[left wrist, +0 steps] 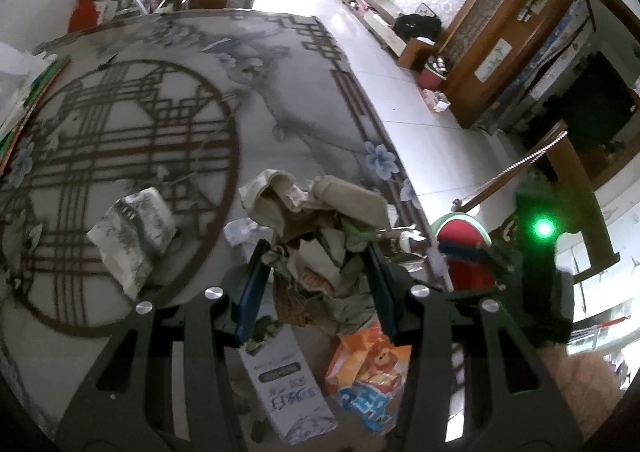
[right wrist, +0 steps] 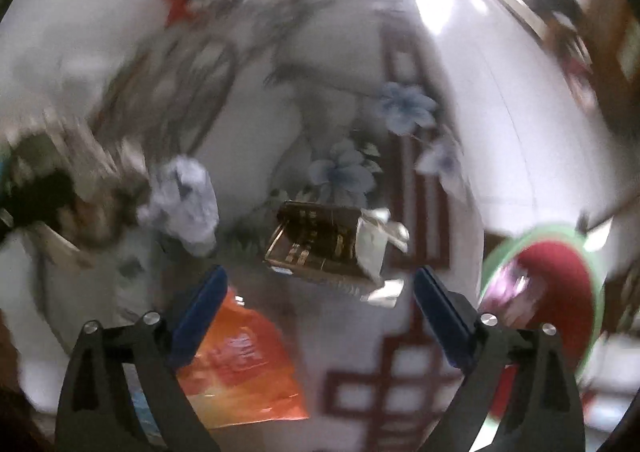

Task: Collect trash
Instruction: 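Carry the tissues and cigarette box toward the red bucket with both tools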

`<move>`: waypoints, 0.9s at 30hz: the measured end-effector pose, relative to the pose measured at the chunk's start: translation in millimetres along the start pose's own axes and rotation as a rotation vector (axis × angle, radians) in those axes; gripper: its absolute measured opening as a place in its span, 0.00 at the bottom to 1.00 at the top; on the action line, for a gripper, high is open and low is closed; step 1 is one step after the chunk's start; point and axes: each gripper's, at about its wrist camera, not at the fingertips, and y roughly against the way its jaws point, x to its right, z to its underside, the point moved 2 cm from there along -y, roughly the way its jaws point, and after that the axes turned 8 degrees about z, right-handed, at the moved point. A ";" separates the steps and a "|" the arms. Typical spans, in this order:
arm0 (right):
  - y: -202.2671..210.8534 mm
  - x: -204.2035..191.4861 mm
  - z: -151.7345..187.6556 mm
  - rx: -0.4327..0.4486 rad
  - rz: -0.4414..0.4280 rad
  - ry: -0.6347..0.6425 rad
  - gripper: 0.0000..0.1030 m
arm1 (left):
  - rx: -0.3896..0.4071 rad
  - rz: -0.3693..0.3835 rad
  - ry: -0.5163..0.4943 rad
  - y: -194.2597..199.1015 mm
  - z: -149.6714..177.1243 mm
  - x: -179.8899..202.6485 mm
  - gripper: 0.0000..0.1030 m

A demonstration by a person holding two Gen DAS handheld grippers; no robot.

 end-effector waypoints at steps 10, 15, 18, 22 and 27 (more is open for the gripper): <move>-47.5 -29.3 -9.8 -0.154 0.088 0.528 0.70 | 0.022 -0.043 0.067 13.1 12.4 -16.3 0.45; -32.3 -12.9 -11.6 -0.121 0.003 0.377 0.43 | 0.029 -0.051 0.089 15.5 13.3 -19.9 0.45; -5.1 3.9 -8.6 -0.045 -0.083 0.232 0.42 | 0.027 -0.041 0.075 12.7 11.0 -16.2 0.45; 34.8 28.2 2.8 0.073 -0.120 0.080 0.41 | 0.007 -0.007 0.039 -1.4 3.6 2.6 0.45; 75.4 83.6 28.4 0.172 -0.100 -0.142 0.42 | -0.045 0.065 -0.054 -30.7 -7.3 47.2 0.45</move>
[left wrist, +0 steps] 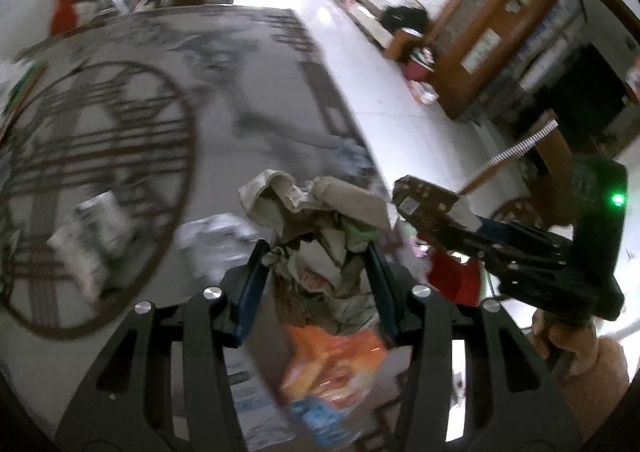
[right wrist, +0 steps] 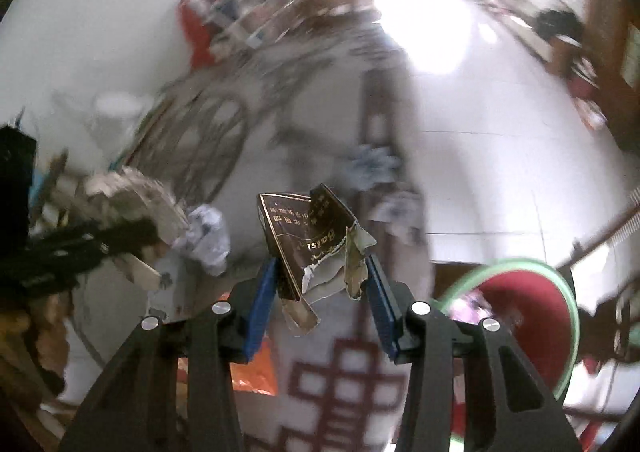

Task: Collect trash
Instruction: 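Carry the tissues and cigarette box toward the red bucket with both tools, then open both tools to drop the tissues and cigarette box into the bucket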

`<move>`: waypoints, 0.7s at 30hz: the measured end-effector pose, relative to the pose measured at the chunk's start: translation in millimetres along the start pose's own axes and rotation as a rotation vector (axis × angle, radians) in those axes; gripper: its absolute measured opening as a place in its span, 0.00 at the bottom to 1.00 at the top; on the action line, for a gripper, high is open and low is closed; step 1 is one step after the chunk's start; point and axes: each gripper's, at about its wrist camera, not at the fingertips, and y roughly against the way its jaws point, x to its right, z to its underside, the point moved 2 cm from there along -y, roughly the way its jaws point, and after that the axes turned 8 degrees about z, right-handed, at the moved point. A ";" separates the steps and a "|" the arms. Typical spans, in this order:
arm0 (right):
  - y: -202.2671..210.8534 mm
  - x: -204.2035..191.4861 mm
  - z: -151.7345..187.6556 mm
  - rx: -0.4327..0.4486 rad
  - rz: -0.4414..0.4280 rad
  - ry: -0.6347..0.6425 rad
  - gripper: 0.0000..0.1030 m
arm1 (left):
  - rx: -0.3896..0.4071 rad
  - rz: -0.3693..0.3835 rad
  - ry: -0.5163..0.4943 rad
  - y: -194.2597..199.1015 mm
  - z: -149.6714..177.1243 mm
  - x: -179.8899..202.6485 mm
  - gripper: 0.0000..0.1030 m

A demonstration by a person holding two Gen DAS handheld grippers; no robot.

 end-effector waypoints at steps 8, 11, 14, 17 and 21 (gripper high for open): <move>38.6 94.4 38.3 0.020 0.160 -0.280 0.42 | -0.105 0.147 -0.186 -61.1 -9.3 90.0 0.45; 54.3 124.2 57.0 0.024 0.198 -0.359 0.42 | -0.140 0.193 -0.233 -81.2 -8.6 116.4 0.45; 64.8 142.8 68.4 0.035 0.223 -0.415 0.42 | -0.170 0.233 -0.290 -101.1 -8.2 147.2 0.45; 70.4 153.5 72.7 0.036 0.245 -0.448 0.46 | -0.199 0.247 -0.318 -114.2 -8.1 163.9 0.60; 71.4 165.8 75.7 0.059 0.248 -0.508 0.69 | -0.191 0.238 -0.336 -117.9 -6.7 170.5 0.62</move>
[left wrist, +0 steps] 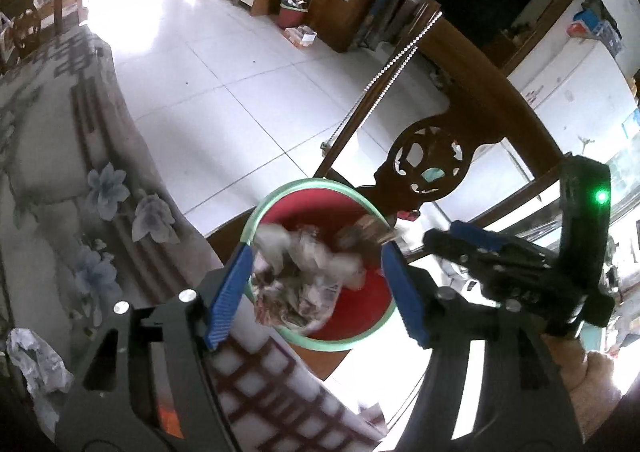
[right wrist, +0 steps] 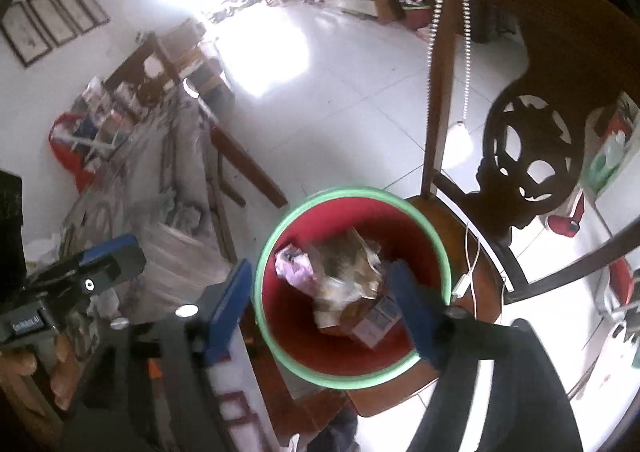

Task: Collect trash
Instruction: 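Open both tools to drop the tissues and cigarette box into the bucket, then grasp the white paper cup with the left tool while the right tool grasps the crumpled foil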

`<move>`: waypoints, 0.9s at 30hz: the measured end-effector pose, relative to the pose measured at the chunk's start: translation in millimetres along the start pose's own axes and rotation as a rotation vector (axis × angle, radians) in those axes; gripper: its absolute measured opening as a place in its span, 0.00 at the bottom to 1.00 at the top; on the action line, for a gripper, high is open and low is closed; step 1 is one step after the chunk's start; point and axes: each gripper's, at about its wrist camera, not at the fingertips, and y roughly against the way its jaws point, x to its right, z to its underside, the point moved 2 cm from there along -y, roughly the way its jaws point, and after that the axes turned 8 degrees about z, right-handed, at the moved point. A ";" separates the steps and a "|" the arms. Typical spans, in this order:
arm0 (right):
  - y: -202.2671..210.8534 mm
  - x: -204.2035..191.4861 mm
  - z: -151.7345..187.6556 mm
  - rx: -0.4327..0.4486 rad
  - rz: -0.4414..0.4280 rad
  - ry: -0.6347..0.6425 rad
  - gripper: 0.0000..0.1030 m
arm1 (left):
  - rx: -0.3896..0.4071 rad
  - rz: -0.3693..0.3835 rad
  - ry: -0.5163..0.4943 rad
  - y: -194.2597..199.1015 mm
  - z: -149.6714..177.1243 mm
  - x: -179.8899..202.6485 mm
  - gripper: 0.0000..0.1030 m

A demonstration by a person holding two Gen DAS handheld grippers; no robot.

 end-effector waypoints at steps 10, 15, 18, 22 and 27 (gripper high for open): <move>-11.9 -34.0 -10.1 0.026 -0.026 0.045 0.78 | 0.072 -0.084 0.074 37.3 3.0 -35.1 0.64; -15.4 -73.7 -13.5 0.056 -0.047 0.129 0.85 | 0.122 -0.125 0.122 67.8 12.9 -58.2 0.67; -22.5 -98.3 -8.6 0.058 -0.036 0.186 0.88 | 0.139 -0.152 0.160 85.8 24.6 -77.7 0.68; -31.7 -140.1 6.9 0.074 -0.011 0.274 0.92 | 0.160 -0.200 0.220 112.7 46.1 -110.8 0.70; -45.0 -187.1 26.2 -0.001 -0.033 0.328 0.92 | 0.178 -0.285 0.311 152.2 81.5 -166.2 0.71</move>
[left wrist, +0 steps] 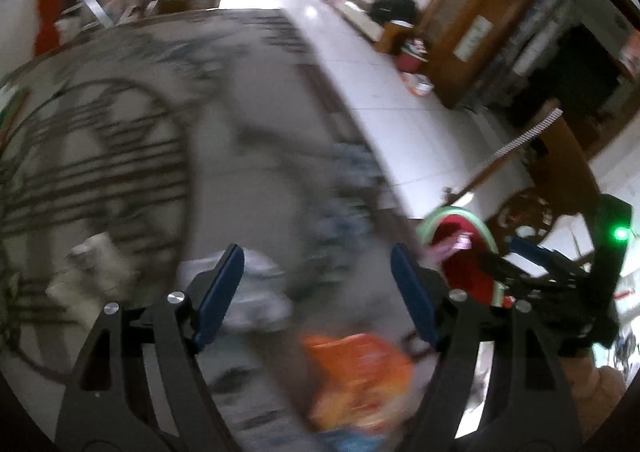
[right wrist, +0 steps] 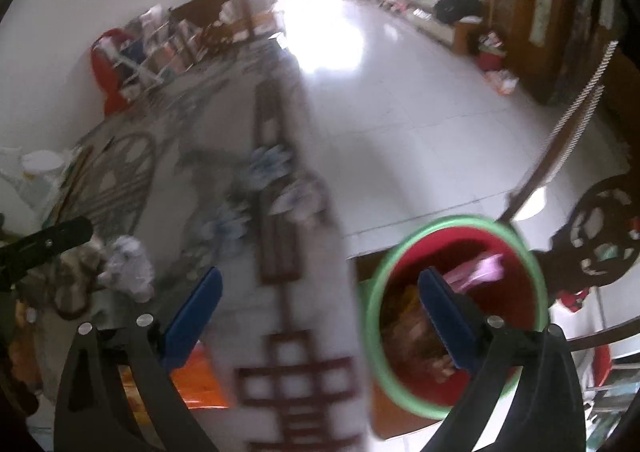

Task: Collect trash
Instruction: 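Grasp the white paper cup with the left tool while the right tool grasps the crumpled foil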

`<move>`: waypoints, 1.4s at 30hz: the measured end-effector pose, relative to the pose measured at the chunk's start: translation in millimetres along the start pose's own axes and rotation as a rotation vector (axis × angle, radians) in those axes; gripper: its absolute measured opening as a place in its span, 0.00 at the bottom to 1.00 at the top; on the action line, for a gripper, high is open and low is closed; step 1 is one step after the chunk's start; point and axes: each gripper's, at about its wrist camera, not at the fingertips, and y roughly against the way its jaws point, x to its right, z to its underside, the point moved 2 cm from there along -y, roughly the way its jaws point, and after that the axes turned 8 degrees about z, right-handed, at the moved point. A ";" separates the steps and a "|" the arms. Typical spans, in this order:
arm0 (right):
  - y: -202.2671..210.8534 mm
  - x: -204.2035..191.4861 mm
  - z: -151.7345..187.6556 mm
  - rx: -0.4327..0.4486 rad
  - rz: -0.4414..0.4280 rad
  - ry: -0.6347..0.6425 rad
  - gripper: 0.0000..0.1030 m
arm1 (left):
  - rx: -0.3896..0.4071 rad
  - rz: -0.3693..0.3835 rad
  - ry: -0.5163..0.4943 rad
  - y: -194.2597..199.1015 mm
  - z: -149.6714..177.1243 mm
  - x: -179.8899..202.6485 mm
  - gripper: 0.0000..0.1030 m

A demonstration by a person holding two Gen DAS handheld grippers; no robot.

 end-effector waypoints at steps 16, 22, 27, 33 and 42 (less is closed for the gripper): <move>-1.1 -112.0 30.0 -0.104 -0.090 -0.112 0.93 | -0.159 -0.104 0.010 12.5 31.7 -159.5 0.83; 5.3 -140.2 45.5 -0.112 -0.062 -0.102 0.93 | -0.210 -0.096 -0.058 -5.7 31.1 -166.9 0.83; 8.9 -150.6 51.4 -0.113 -0.051 -0.115 0.93 | -0.216 -0.030 -0.056 -9.1 30.2 -174.6 0.67; 2.7 -164.9 46.0 -0.130 -0.050 -0.102 0.93 | -0.188 -0.014 -0.002 5.4 34.7 -191.4 0.63; -49.4 -193.6 17.3 -0.200 -0.066 -0.089 0.93 | -0.164 -0.055 0.063 28.2 41.6 -222.3 0.63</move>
